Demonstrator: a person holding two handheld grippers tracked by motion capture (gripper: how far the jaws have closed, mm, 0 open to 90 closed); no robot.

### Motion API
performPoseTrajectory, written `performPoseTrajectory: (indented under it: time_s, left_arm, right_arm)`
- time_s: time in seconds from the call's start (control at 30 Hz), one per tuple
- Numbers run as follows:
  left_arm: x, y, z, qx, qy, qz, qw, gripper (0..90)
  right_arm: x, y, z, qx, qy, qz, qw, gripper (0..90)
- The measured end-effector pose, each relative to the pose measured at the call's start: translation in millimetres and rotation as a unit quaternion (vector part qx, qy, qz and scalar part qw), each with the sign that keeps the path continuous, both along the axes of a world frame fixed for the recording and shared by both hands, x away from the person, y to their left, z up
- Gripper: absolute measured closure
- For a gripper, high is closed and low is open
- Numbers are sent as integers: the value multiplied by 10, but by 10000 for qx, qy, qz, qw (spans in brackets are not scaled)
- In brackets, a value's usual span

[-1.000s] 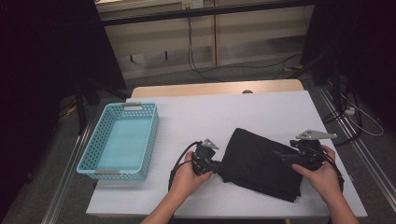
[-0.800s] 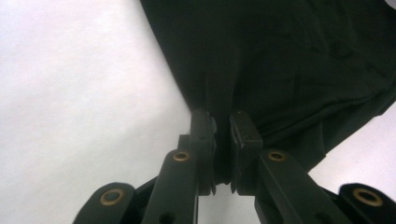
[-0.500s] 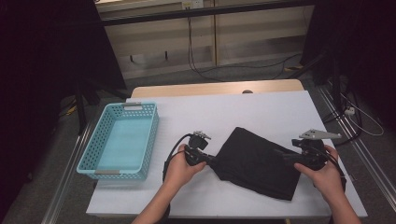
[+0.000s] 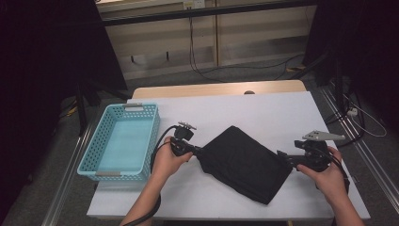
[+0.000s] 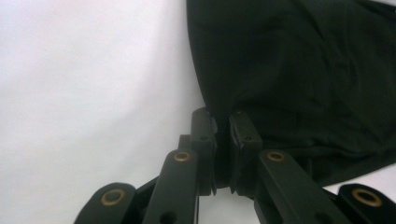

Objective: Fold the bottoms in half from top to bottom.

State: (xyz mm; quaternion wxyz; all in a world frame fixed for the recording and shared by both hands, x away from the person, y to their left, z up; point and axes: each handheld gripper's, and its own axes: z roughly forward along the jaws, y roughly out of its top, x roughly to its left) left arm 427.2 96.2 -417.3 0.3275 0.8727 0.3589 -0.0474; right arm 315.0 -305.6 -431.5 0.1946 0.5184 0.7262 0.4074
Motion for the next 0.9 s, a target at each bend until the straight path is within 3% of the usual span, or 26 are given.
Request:
performPoseTrajectory:
  time_s: [0.37,0.73,0.9]
  left_arm:
    - [223,99,24,279,-5,198,9994,821]
    - [486,228,120,447,-178,545,9974,817]
    - [552,261,120,413,-284,728,9961,792]
  right_arm:
    - [3,53,-15,-32,24,93,9999,168]
    - [1,111,-14,-82,35,184,9998,168]
    - [4,124,-21,-87,41,217,9997,168]
